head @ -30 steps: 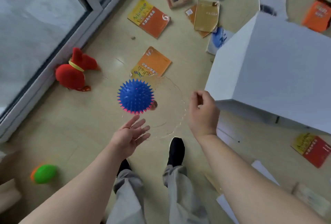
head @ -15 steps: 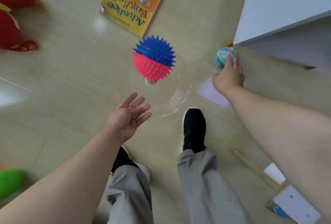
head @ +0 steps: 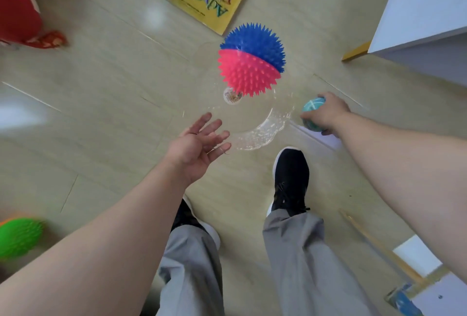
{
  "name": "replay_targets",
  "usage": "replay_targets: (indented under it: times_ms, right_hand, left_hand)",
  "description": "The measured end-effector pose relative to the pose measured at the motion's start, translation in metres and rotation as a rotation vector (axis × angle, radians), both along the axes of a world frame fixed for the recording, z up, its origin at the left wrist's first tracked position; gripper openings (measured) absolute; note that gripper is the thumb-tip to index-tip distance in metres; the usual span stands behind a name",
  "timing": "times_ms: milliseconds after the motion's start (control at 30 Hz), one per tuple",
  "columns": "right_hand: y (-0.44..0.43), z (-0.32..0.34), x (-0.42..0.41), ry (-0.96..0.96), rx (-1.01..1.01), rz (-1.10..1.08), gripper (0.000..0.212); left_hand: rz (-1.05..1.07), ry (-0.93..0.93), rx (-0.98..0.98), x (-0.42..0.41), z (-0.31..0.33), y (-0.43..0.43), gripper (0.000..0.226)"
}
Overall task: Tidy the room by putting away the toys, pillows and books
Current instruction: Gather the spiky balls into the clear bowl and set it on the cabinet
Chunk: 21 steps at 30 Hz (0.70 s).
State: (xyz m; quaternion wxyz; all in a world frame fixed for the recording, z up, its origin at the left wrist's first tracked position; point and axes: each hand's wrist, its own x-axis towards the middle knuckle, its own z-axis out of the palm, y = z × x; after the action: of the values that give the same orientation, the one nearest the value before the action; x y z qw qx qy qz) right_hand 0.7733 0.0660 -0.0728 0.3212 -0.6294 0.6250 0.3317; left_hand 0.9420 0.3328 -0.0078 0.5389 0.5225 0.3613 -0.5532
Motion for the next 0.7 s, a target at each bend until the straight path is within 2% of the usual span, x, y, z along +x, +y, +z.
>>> replay_targets:
  times_ms: [133, 267, 333, 400, 467, 600, 700]
  right_hand:
    - [0.042, 0.004, 0.013, -0.173, -0.16, -0.025, 0.075]
    - [0.079, 0.052, 0.029, -0.536, -0.396, -0.364, 0.076]
    - [0.092, 0.089, 0.039, -0.718, -0.513, -0.424, 0.076]
    - [0.104, 0.122, 0.049, -0.883, -0.553, -0.279, 0.075]
    - [0.116, 0.147, 0.058, -0.987, -0.501, -0.051, 0.075]
    - [0.136, 0.164, 0.076, -1.046, -0.37, 0.379, 0.074]
    - [0.147, 0.167, 0.089, -1.063, -0.341, 0.56, 0.074]
  left_hand:
    - [0.035, -0.034, 0.003, 0.014, -0.001, 0.004, 0.051]
    - [0.069, -0.049, 0.027, 0.018, 0.011, 0.008, 0.056]
    - [0.1, -0.063, 0.042, 0.021, 0.021, 0.009, 0.057]
    - [0.129, -0.085, 0.055, 0.027, 0.031, 0.011, 0.059]
    - [0.144, -0.1, 0.052, 0.029, 0.044, 0.012, 0.061]
    - [0.176, -0.113, 0.014, 0.031, 0.062, 0.014, 0.064]
    - [0.193, -0.118, -0.022, 0.035, 0.072, 0.02, 0.063]
